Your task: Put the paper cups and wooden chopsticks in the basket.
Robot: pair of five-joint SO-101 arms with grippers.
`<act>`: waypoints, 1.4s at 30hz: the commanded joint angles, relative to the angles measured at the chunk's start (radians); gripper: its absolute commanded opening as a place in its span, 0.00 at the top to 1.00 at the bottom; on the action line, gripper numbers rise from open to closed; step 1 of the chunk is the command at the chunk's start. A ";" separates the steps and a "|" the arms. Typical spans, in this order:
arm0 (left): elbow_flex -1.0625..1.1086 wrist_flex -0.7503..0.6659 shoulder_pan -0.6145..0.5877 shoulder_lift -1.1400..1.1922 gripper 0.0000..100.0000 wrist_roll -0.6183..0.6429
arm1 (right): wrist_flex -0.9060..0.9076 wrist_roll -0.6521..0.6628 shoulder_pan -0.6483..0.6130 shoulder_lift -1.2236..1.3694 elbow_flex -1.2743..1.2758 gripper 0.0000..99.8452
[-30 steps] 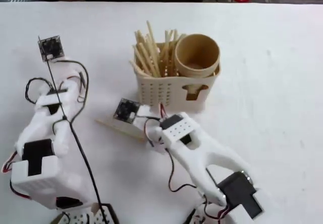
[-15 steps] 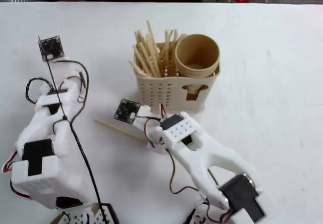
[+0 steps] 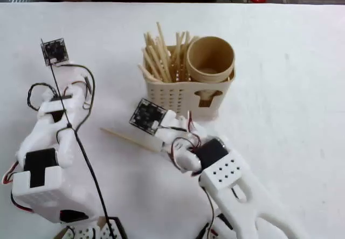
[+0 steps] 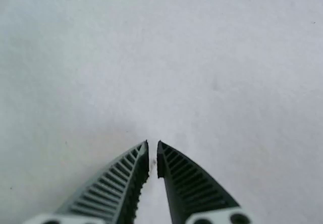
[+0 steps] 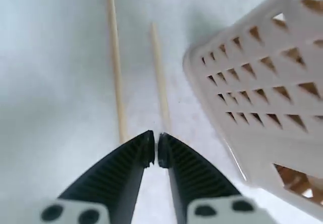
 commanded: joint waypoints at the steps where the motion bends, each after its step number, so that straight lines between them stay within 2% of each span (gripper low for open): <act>1: -0.040 -0.020 0.013 -0.004 0.95 -0.011 | -0.031 0.006 0.054 0.033 -0.011 0.85; 4: -0.040 -0.020 0.013 -0.004 0.95 -0.011 | -0.128 0.046 0.097 0.157 -0.006 0.79; 10: -0.040 -0.020 0.013 -0.004 0.95 -0.011 | -0.331 0.097 0.105 0.463 -0.021 0.79; 15: -0.040 -0.020 0.013 -0.004 0.95 -0.011 | -0.334 0.103 0.111 0.619 -0.095 0.79; 19: -0.040 -0.020 0.013 -0.004 0.95 -0.011 | -0.332 0.103 0.111 0.634 -0.107 0.79; 22: -0.040 -0.020 0.013 -0.004 0.95 -0.011 | -0.332 0.103 0.111 0.633 -0.104 0.85; 25: -0.040 -0.020 0.013 -0.004 0.95 -0.011 | -0.332 0.101 0.110 0.633 -0.104 0.97; 29: -0.041 -0.020 0.013 -0.004 0.95 -0.011 | -0.300 0.098 0.108 0.627 -0.110 0.98; 32: -0.043 -0.020 0.013 -0.004 0.95 -0.011 | -0.211 0.095 0.085 0.524 -0.109 0.98; 36: -0.044 -0.020 0.013 -0.004 0.95 -0.011 | -0.074 0.094 0.025 0.260 -0.058 0.98; 42: -0.044 -0.020 0.013 -0.004 0.95 -0.011 | -0.048 0.101 -0.062 -0.225 0.095 0.98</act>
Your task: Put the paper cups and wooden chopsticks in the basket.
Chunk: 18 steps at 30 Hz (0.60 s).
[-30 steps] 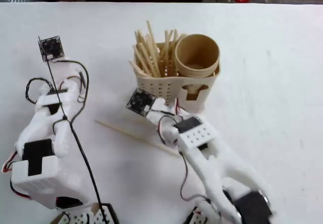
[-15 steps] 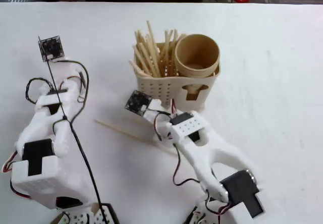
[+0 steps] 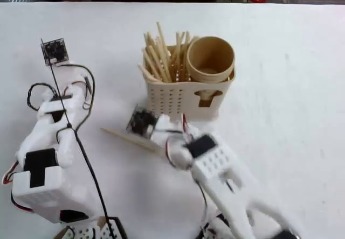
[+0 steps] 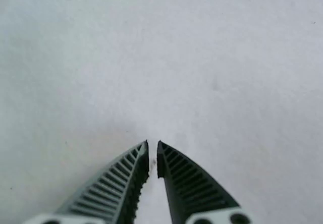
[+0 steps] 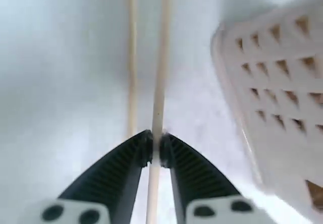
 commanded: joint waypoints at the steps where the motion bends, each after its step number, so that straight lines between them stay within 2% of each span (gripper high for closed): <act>1: -0.044 -0.020 0.013 -0.004 0.95 -0.011 | 0.008 0.011 -0.036 -0.341 0.040 0.98; 5: -0.044 -0.020 0.013 -0.004 0.95 -0.011 | -0.016 0.005 -0.036 -0.657 0.040 0.98; 7: -0.044 -0.020 0.013 -0.004 0.95 -0.011 | -0.082 0.002 -0.033 -0.782 0.041 0.98; 9: -0.044 -0.020 0.013 -0.004 0.95 -0.011 | -0.191 -0.060 -0.030 -0.849 0.041 0.98; 11: -0.044 -0.020 0.013 -0.004 0.95 -0.011 | -0.340 -0.112 -0.022 -0.855 0.040 0.98; 15: -0.043 -0.020 0.013 -0.004 0.95 -0.011 | -0.653 -0.104 0.059 -0.763 0.035 0.98; 18: -0.043 -0.020 0.013 -0.004 0.95 -0.011 | -0.739 -0.107 0.116 -0.618 -0.028 0.98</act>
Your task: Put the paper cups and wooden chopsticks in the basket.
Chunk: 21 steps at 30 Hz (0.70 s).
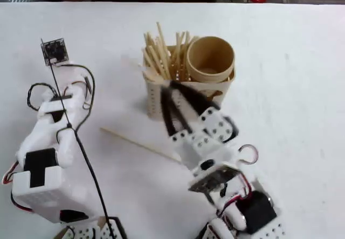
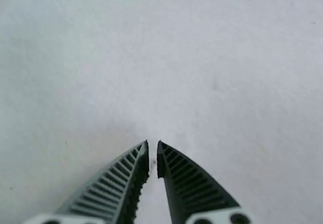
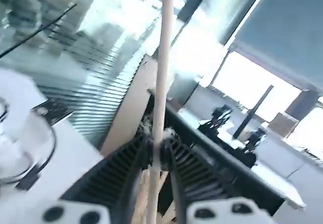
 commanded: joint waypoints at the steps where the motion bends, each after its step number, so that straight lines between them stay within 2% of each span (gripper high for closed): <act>1: -0.043 -0.020 0.013 -0.004 0.95 -0.011 | -0.124 -0.008 0.058 0.180 -0.103 0.98; 4: -0.043 -0.020 0.013 -0.002 0.95 -0.011 | -0.124 -0.032 0.056 0.366 -0.229 0.98; 8: -0.043 -0.020 0.013 -0.002 0.95 -0.011 | -0.119 -0.245 0.067 0.602 -0.419 0.98; 11: -0.043 -0.020 0.013 -0.002 0.95 -0.011 | -0.117 -0.350 0.076 0.736 -0.489 0.98; 17: -0.044 -0.020 0.013 -0.002 0.95 -0.011 | -0.131 -0.377 0.077 0.848 -0.480 0.98; 21: -0.044 -0.020 0.013 -0.002 0.95 -0.011 | -0.228 -0.370 0.071 0.849 -0.414 0.98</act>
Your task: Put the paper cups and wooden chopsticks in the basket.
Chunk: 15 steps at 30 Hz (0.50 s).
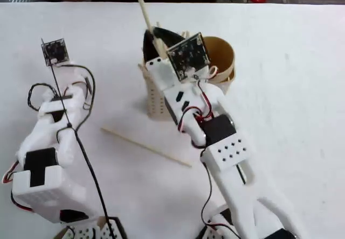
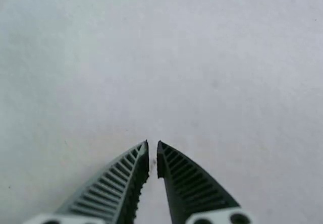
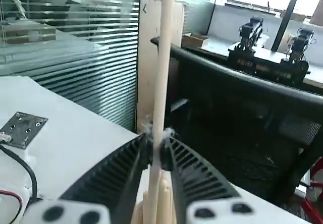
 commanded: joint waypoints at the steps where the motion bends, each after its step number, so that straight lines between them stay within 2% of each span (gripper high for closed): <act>1: -0.044 -0.020 0.013 -0.007 0.95 -0.011 | -0.077 0.002 0.002 -0.002 0.017 0.98; 15: -0.044 -0.020 0.015 -0.007 0.95 -0.011 | -0.186 0.000 0.010 -0.120 0.262 0.98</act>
